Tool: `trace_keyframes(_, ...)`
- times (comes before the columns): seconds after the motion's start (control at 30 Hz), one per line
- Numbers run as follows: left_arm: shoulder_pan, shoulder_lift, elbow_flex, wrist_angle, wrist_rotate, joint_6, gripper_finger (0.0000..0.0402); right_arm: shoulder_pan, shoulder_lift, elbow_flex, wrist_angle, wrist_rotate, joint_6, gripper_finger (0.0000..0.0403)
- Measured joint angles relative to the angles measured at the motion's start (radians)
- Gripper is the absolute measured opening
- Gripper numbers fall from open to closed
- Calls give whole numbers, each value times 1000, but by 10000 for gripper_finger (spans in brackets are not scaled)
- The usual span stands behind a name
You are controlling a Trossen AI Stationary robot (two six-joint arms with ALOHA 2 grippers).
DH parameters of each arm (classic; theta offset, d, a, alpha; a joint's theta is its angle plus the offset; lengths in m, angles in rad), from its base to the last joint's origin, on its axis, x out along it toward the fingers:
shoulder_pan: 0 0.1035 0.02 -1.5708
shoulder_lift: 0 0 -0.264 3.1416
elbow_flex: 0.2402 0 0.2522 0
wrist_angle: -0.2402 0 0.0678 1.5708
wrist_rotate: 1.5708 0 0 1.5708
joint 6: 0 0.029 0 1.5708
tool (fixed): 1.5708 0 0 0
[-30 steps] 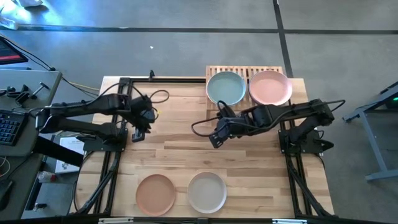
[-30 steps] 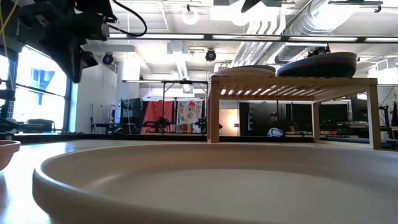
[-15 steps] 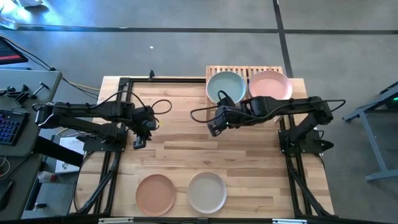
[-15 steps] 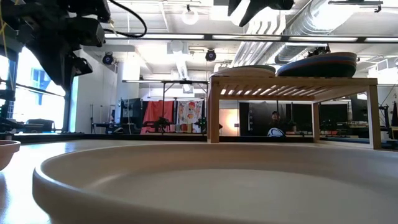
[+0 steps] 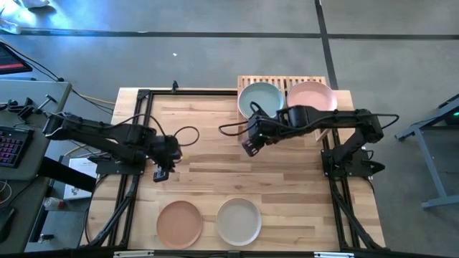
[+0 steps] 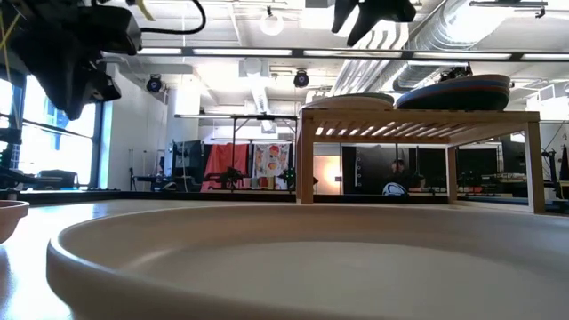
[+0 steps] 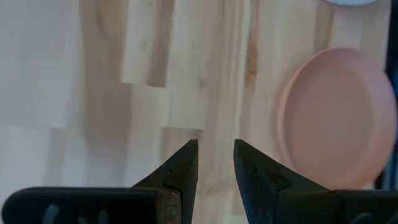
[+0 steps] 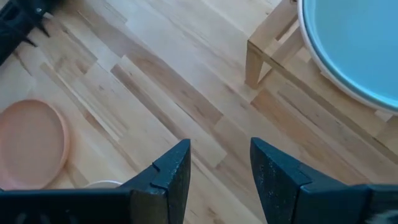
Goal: Place and stack plates onto a shelf
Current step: Stack the brown plate on top of the light blue plate on the shelf
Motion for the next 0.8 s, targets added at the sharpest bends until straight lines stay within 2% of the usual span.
trace_keyframes(0.43,-247,149,1,136,0,-332,90,-7,-1,1,-27,-42,-75,142)
trace_keyframes(0.8,-387,301,1,259,2,-483,90,-7,-1,1,-44,-40,-76,142)
